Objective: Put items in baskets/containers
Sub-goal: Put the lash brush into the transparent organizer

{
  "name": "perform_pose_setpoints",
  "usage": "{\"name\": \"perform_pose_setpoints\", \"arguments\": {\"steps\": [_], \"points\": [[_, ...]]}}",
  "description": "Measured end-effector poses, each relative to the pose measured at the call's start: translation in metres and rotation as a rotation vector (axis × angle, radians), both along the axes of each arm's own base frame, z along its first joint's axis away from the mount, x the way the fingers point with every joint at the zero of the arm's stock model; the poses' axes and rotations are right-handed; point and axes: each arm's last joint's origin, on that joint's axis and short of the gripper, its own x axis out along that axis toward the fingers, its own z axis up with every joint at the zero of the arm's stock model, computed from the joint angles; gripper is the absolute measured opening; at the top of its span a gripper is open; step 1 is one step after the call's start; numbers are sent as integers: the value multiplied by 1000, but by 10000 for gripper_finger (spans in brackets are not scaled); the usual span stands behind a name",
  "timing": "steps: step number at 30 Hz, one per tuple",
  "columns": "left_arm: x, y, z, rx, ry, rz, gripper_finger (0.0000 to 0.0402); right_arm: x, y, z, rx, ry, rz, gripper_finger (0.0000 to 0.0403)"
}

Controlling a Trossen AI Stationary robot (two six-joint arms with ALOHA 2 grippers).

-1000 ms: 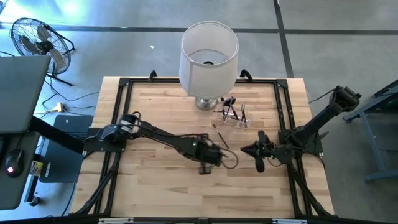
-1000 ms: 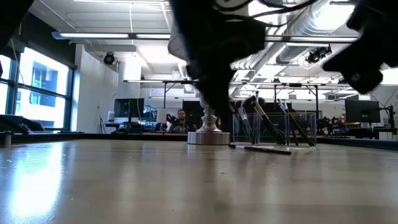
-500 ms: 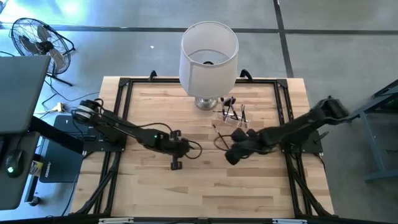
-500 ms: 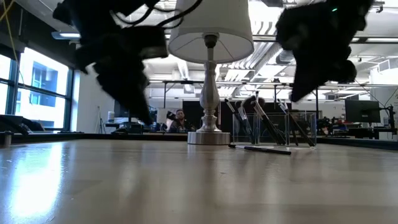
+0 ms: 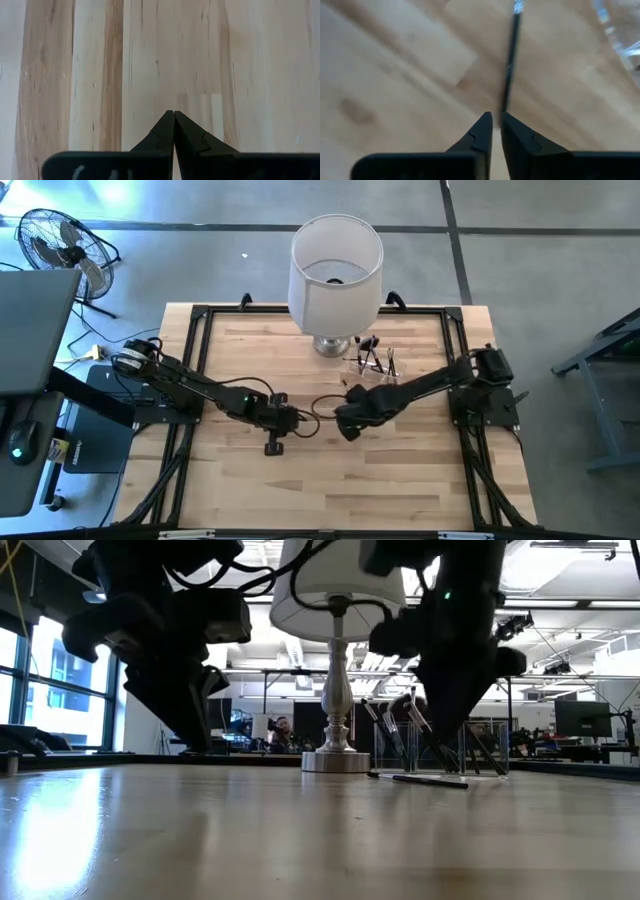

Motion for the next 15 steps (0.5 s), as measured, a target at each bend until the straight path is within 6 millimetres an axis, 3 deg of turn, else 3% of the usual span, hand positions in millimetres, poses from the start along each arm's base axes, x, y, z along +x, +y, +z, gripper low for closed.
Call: {"name": "perform_pose_setpoints", "arguments": {"steps": [8,15], "points": [[0,0,0,16,2,-33,1,-5,-21,-16,-76,14,-97,86],[0,10,-2,-8,42,-46,1,-5,-25,-38,32,-61,-103,98]]}}
